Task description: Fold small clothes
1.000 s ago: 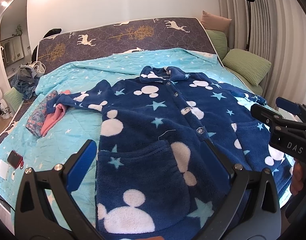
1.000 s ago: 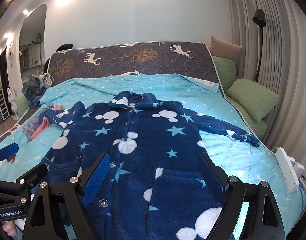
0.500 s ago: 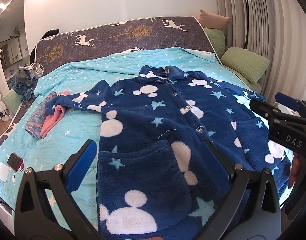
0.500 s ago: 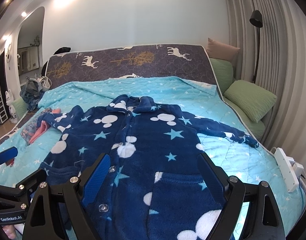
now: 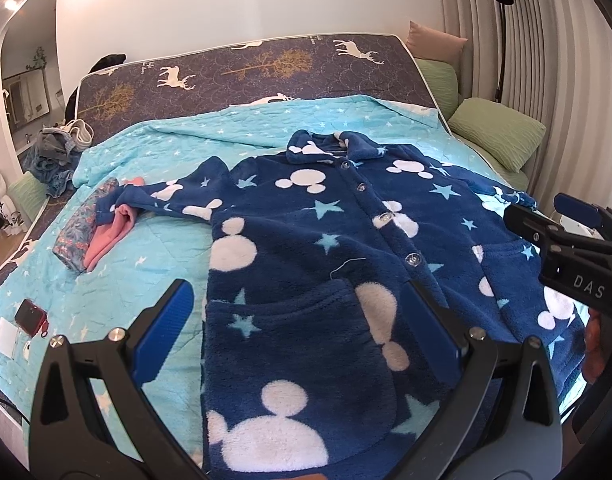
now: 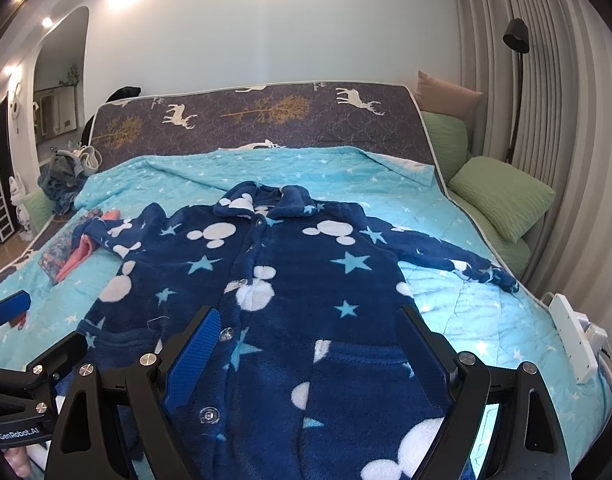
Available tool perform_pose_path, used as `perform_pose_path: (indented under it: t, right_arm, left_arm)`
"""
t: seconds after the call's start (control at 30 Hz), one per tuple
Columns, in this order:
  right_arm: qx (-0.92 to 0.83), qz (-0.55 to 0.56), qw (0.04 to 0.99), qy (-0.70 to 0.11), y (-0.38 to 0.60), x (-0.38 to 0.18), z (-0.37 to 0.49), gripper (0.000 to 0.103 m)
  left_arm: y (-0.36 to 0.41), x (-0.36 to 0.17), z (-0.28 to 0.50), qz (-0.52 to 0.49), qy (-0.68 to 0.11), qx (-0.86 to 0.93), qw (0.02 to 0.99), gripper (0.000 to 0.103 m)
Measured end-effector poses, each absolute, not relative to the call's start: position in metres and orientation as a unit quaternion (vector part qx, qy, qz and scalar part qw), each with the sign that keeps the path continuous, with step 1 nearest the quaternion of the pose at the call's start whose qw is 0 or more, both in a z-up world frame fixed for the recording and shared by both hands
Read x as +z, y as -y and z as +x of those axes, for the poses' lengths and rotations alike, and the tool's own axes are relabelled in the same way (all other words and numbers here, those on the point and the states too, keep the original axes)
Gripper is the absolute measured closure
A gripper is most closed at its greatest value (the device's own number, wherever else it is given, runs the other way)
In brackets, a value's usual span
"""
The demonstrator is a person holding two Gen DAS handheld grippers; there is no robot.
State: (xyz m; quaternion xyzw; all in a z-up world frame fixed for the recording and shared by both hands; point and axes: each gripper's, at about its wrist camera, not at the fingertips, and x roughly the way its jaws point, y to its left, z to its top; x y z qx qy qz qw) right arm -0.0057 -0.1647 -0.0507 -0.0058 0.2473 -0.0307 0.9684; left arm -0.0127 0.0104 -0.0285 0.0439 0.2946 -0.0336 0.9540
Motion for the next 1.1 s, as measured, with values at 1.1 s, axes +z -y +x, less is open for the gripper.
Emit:
perform_pose_path:
  t: [1.1]
  right_arm:
    - [0.175,-0.084,0.928,-0.319,0.001,-0.043,0.151,0.013]
  left_arm:
    - [-0.282,-0.074,0.220,-0.204,-0.403,0.058,0.890,0.001]
